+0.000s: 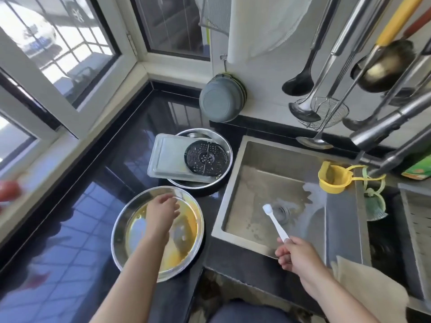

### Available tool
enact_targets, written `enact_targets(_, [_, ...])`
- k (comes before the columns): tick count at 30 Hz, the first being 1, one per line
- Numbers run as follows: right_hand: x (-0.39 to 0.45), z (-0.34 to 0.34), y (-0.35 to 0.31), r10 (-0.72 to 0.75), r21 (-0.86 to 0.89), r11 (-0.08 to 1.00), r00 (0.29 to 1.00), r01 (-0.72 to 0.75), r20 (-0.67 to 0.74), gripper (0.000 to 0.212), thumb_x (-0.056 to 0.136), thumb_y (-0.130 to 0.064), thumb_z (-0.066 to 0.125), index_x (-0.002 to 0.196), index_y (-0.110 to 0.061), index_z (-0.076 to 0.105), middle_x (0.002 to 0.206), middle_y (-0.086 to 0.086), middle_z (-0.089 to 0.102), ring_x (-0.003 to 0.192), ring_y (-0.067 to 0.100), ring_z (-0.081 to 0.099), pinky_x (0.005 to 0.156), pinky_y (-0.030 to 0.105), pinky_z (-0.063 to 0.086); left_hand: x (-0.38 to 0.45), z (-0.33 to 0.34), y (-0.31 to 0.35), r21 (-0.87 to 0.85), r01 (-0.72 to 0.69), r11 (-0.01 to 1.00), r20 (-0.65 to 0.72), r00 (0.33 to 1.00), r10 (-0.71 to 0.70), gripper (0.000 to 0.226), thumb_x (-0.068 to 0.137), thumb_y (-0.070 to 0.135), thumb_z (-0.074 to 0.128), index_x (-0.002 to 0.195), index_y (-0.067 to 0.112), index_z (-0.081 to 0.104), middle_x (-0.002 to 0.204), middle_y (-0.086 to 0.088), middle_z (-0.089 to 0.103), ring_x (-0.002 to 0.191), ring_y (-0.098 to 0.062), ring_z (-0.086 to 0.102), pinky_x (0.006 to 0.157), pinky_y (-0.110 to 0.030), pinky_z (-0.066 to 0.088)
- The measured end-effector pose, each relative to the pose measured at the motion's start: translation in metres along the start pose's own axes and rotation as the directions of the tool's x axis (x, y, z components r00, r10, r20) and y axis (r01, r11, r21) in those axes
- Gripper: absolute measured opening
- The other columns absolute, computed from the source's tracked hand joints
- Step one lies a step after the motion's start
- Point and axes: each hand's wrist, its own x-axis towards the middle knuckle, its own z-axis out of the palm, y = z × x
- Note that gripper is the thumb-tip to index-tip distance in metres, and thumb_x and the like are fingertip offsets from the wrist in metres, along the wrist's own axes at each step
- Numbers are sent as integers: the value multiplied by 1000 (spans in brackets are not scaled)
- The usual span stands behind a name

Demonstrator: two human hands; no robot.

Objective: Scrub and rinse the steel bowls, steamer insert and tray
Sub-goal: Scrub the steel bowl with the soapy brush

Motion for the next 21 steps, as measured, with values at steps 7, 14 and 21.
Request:
enact_targets(7, [0, 15, -18, -23, 38, 999, 992, 19, 123, 22, 106, -4, 40, 100, -9, 60, 78, 17, 64, 55, 21, 51, 58, 33, 45, -57, -104, -93, 211, 131, 969, -384, 922, -41, 18, 84, 25, 54, 89, 26, 71, 91, -6, 74, 83, -33, 70, 82, -49, 60])
enact_targets(14, [-1, 19, -22, -30, 79, 997, 985, 17, 169, 21, 107, -6, 40, 111, -7, 61, 78, 14, 64, 58, 18, 52, 58, 30, 45, -32, -140, -132, 99, 305, 947, -365, 897, -250, 40, 86, 36, 67, 101, -2, 65, 70, -10, 55, 50, -24, 53, 46, -33, 55])
enact_targets(21, [-5, 10, -18, -48, 93, 995, 992, 37, 121, 23, 107, -5, 39, 109, -6, 62, 73, 12, 64, 53, 17, 52, 57, 31, 44, -22, -118, -123, -16, 340, 940, -286, 899, -330, 7, 93, -3, 59, 93, 3, 56, 81, -21, 62, 64, -29, 61, 37, -27, 52])
